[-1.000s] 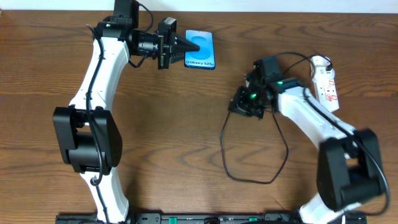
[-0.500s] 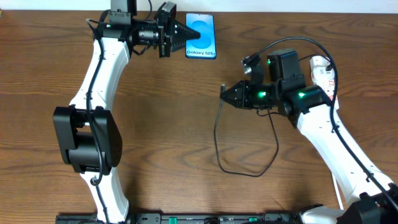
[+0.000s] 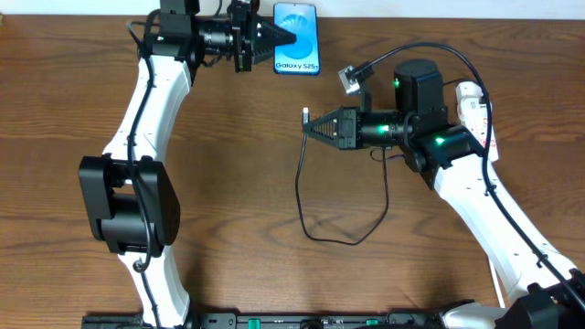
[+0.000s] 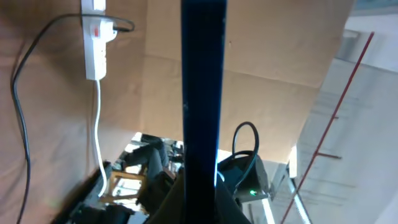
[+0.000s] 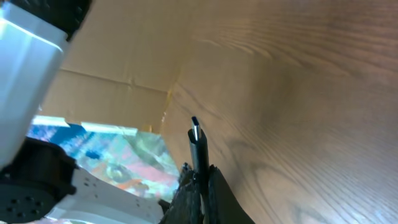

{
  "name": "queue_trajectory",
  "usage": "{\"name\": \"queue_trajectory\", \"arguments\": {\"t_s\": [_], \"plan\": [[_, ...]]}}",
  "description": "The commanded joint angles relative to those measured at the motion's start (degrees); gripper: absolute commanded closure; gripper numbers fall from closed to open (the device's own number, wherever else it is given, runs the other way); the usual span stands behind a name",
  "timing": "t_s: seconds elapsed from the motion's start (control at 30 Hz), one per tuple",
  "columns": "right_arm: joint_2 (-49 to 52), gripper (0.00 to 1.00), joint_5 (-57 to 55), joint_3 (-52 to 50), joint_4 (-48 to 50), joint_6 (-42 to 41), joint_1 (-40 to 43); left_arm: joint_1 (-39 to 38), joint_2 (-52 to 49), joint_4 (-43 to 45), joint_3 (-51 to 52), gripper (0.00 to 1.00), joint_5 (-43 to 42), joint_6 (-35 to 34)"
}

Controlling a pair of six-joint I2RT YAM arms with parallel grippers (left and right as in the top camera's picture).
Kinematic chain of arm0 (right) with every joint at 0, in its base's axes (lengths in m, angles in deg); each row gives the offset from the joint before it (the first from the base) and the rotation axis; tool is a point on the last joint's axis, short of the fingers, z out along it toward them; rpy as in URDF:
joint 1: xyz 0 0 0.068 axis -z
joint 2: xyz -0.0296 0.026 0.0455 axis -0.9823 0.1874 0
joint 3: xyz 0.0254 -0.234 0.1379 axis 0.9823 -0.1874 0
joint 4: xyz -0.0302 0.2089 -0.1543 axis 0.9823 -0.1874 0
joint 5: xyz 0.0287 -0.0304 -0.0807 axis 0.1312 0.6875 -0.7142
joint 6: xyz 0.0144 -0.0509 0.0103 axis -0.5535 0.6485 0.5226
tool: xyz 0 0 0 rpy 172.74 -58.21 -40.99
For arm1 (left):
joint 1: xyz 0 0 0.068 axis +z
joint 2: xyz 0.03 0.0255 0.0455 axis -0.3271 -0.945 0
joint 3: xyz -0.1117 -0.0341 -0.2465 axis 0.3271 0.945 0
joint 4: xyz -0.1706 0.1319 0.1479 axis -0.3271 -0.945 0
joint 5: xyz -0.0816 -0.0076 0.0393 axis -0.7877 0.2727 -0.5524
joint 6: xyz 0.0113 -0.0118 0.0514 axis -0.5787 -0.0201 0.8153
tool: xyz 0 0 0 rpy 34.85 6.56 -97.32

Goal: Plug charger to phone and switch on socket
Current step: 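Carry the cable plug toward the phone's bottom port with the right gripper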

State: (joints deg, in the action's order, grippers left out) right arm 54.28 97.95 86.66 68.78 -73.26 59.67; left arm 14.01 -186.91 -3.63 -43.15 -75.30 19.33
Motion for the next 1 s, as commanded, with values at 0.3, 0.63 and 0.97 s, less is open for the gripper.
{"name": "queue_trajectory", "arguments": {"t_s": [0.3, 0.63, 0.97], "plan": [[-0.7, 0.99, 1.2, 0.2, 7.7, -11.4, -0.3, -1.2, 1.5, 3.5, -0.9, 0.93, -2.2, -0.4], [-0.7, 0.99, -1.4, 0.2, 13.0, -18.0, -0.3, -1.8, 1.5, 3.5, -0.9, 0.93, -2.7, 2.3], [-0.7, 0.99, -1.6, 0.2, 14.7, -20.0, -0.3, -2.4, 1.5, 3.7, -0.9, 0.93, -2.7, 5.2]]}}
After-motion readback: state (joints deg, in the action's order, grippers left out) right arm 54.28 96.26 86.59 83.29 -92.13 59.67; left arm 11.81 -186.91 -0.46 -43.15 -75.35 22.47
